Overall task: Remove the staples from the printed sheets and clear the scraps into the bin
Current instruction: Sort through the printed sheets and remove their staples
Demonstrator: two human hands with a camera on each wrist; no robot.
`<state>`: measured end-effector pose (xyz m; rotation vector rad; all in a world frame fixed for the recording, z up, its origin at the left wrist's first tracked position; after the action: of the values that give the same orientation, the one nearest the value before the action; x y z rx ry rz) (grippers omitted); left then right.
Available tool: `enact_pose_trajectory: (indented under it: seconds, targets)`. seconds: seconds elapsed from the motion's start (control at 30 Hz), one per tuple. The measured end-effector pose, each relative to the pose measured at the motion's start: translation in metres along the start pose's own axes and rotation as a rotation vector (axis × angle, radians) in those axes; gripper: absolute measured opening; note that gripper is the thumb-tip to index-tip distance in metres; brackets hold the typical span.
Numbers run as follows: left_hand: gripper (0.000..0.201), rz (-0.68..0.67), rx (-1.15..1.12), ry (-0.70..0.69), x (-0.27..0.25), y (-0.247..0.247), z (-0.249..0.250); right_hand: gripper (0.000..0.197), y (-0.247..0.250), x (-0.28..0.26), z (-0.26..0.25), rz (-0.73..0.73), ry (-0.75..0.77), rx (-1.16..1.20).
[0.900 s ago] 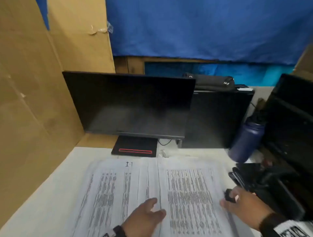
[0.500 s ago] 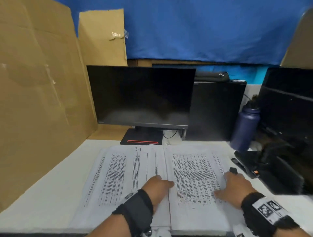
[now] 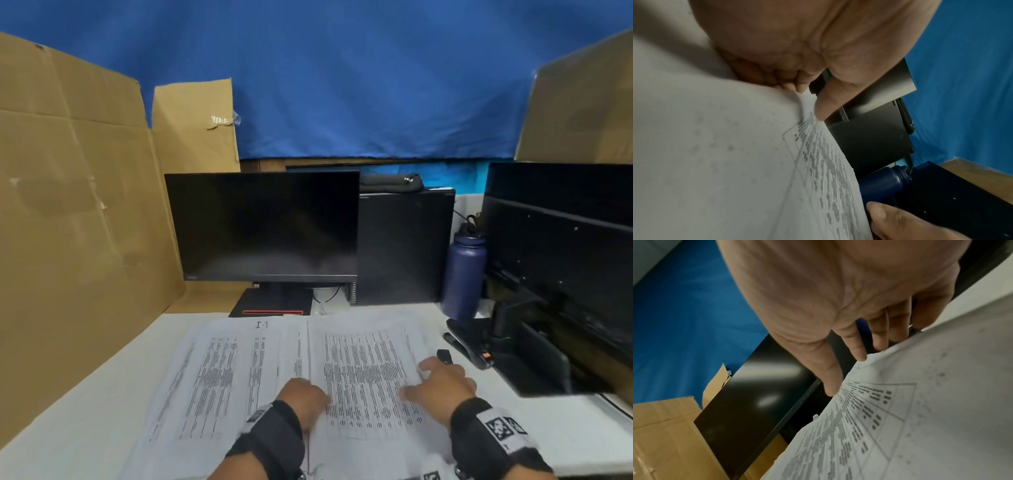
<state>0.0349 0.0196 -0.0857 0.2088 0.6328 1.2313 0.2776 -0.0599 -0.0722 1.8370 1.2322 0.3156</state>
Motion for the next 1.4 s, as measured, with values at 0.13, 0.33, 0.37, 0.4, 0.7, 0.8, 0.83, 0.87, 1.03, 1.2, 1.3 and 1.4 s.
enact_pose_trajectory:
  seconds: [0.13,0.33,0.37,0.4,0.7,0.8,0.83,0.87,1.03,1.2,1.3,1.4]
  targets:
    - [0.048,0.022,0.084,-0.023,-0.002,-0.004,0.004,0.080,-0.003,0.002,0.000,-0.055,0.045,0.142]
    - [0.043,0.079,0.131,-0.091,-0.004,0.000,0.007,0.089,0.008,0.008,-0.004,0.012,0.086,0.239]
    - [0.037,0.089,0.065,-0.102,-0.006,0.002,0.004,0.090,0.006,0.008,-0.002,0.017,0.085,0.229]
    - [0.032,0.108,0.002,-0.119,-0.008,0.006,0.001,0.088,0.006,0.004,-0.001,0.031,0.073,0.216]
    - [0.013,0.279,-0.280,-0.469,-0.056,0.100,0.015,0.073,-0.004,-0.029,-0.066,-0.102,0.380,0.603]
    - [0.009,0.282,-0.311,-0.526,-0.053,0.116,0.014,0.048,-0.005,-0.028,-0.103,-0.057,0.498,0.693]
    - [0.010,0.286,-0.277,-0.528,-0.053,0.121,0.014,0.038,-0.003,-0.032,-0.114,0.012,0.531,0.694]
    - [0.014,0.292,-0.242,-0.527,-0.051,0.125,0.011,0.031,-0.003,-0.037,-0.124,0.080,0.564,0.675]
    - [0.019,0.424,-0.292,-0.556,-0.054,0.135,0.000,0.024,-0.020,-0.056,-0.132,0.162,0.630,0.639]
    - [0.028,0.320,-0.402,-0.509,-0.058,0.118,-0.020,0.037,-0.027,-0.064,-0.121,0.200,0.638,0.721]
    - [0.032,0.268,-0.502,-0.558,-0.060,0.111,-0.022,0.039,-0.024,-0.069,-0.124,0.221,0.672,0.756]
    - [0.035,0.315,-0.555,-0.639,-0.064,0.110,-0.019,0.042,-0.023,-0.077,-0.133,0.233,0.723,0.808]
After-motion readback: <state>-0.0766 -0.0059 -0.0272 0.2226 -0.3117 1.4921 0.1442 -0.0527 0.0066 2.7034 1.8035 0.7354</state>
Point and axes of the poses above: each hand's wrist, its own x-axis towards the middle knuckle, its own y-axis out of the back of the hand, z = x × y, the point moved 4 cm from there along x, towards the middle knuckle, and after that the axes turned 5 degrees about -z, right-handed, at the moved point
